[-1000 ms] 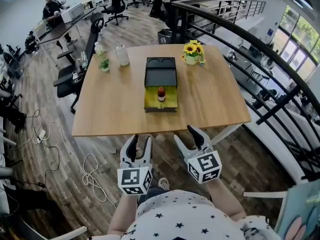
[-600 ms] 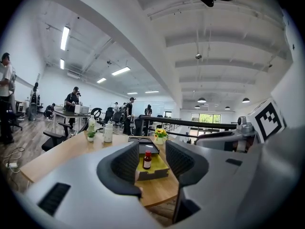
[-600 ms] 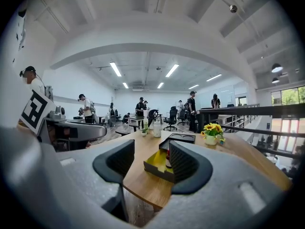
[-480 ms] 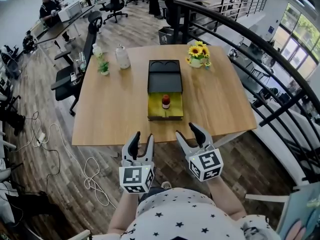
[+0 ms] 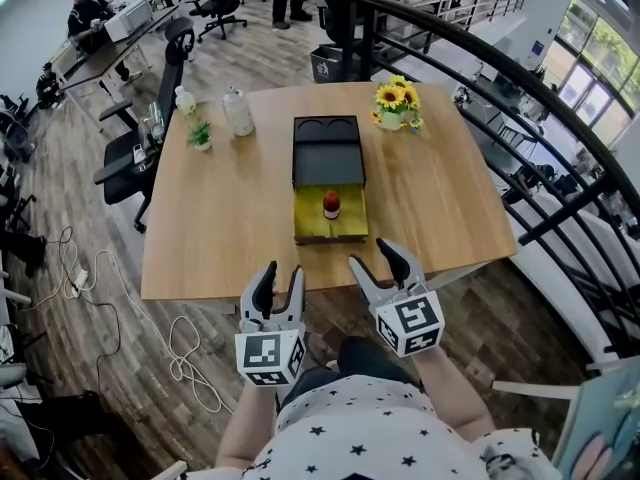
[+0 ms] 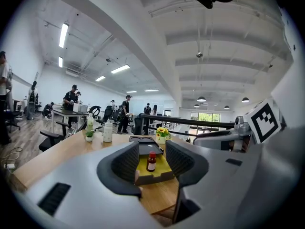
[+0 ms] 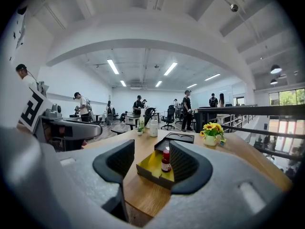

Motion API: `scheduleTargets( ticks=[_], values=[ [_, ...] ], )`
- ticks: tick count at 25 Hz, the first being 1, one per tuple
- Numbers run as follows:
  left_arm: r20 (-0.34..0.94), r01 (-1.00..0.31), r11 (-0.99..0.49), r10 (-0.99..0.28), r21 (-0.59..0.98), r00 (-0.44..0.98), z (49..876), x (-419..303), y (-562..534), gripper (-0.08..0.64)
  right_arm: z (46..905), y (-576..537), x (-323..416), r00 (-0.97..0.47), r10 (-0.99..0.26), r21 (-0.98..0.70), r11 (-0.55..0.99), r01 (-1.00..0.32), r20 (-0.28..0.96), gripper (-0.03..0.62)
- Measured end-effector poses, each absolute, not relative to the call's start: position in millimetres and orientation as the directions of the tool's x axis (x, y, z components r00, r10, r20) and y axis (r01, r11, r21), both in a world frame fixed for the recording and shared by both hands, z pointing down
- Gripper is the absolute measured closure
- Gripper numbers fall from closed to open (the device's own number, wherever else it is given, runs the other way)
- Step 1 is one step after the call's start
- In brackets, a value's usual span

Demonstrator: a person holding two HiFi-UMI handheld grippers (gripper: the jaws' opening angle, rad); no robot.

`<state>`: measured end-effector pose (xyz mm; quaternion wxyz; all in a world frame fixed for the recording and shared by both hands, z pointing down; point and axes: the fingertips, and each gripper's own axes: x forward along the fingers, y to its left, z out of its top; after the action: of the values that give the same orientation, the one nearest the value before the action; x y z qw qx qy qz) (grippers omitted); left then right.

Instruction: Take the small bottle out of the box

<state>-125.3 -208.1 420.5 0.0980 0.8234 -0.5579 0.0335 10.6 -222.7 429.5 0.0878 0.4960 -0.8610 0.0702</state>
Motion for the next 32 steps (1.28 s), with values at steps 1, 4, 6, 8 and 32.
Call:
scheduleTargets(
  ticks=[1,4,6,8,32],
  values=[
    [0.168,-0.925,-0.358,-0.911,0.127,0.376,422.3,-124.7,-208.9,0.396,430.8,-224.2,9.7,-0.494,-0.840,-0.031,0.500,-0.865,0.223,0.383],
    [0.172,-0.924,-0.358,-0.910,0.137,0.378,424.9,-124.2,-213.7,0.397,434.2,-232.3,5.7,-0.497,-0.836,-0.018,0.507,-0.862,0.232,0.383],
    [0.176,-0.924,-0.355,-0.909,0.144,0.377,426.5,-125.3,-217.5,0.397,437.6,-238.6,3.4,-0.498,-0.833,-0.013,0.511,-0.860,0.239,0.383],
    [0.181,-0.926,-0.348,-0.911,0.148,0.371,429.8,-126.8,-223.4,0.396,443.2,-246.7,2.6,-0.499,-0.831,-0.011,0.513,-0.858,0.246,0.383],
    [0.274,-0.941,-0.290,-0.903,0.176,0.330,456.8,-125.2,-339.6,0.396,523.6,-370.6,-15.6,-0.573,-0.711,-0.018,0.621,-0.783,0.406,0.383]
  ],
)
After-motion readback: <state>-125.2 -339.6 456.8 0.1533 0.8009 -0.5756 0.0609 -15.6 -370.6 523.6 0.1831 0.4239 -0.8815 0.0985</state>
